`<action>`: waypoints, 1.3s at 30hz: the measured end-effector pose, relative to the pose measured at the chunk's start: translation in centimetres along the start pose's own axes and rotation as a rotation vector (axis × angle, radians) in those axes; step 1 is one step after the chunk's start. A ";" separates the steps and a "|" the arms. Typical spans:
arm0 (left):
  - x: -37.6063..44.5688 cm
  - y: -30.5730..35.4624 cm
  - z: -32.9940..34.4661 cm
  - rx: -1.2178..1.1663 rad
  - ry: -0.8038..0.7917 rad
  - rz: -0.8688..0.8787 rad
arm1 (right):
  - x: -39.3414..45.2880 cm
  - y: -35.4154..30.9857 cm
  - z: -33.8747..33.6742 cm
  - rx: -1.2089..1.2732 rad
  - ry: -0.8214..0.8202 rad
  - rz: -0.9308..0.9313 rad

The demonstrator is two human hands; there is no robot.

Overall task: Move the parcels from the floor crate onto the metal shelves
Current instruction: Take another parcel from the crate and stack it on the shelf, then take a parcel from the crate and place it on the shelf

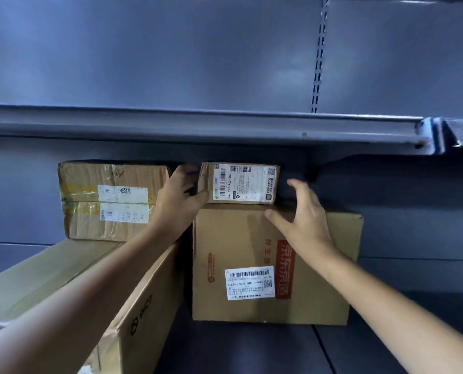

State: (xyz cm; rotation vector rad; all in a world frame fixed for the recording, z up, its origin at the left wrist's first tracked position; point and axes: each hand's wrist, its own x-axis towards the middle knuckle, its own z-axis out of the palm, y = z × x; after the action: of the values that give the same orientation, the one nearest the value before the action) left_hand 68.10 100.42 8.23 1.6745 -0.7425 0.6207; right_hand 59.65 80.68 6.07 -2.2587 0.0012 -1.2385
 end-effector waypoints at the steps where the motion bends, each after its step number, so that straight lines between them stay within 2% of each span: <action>1: -1.0 0.7 -0.1 -0.030 -0.007 -0.030 | -1.0 -0.5 -0.4 0.008 -0.034 0.020; 4: -4.6 2.4 -0.4 -0.022 -0.035 -0.119 | -3.7 -1.8 -1.3 0.035 -0.104 0.054; 7: -9.0 3.9 -1.2 0.075 -0.056 -0.134 | -7.0 -3.0 -1.9 0.063 -0.143 0.102; 11: -14.8 4.8 -3.2 0.397 -0.139 0.018 | -12.4 -4.5 -2.0 0.078 -0.196 0.155; 13: -17.3 4.9 -4.2 0.487 -0.171 0.036 | -15.1 -5.1 -2.0 0.086 -0.215 0.181; 18: -23.0 3.6 -7.3 0.521 -0.230 0.039 | -22.3 -6.7 -2.1 0.044 -0.289 0.298; 21: -27.7 2.1 -10.1 0.540 -0.275 0.112 | -27.6 -8.1 -2.0 0.002 -0.313 0.368; 25: -34.2 -0.3 -14.2 0.562 -0.408 0.165 | -35.4 -10.9 -1.3 -0.138 -0.359 0.453; 30: -42.3 -3.6 -19.9 0.579 -0.613 0.004 | -45.0 -14.9 0.3 -0.220 -0.477 0.591; 33: -47.2 -5.5 -22.8 0.598 -0.706 -0.142 | -49.7 -16.7 1.1 -0.214 -0.565 0.734; 39: -54.5 -6.5 -26.8 0.667 -0.805 -0.455 | -56.6 -19.0 1.9 -0.242 -0.730 0.829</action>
State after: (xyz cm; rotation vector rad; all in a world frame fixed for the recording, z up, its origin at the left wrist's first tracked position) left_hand 36.48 135.75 -30.25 2.6651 -0.6902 -0.2008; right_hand 23.79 112.23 -29.80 -2.3713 0.7556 0.0285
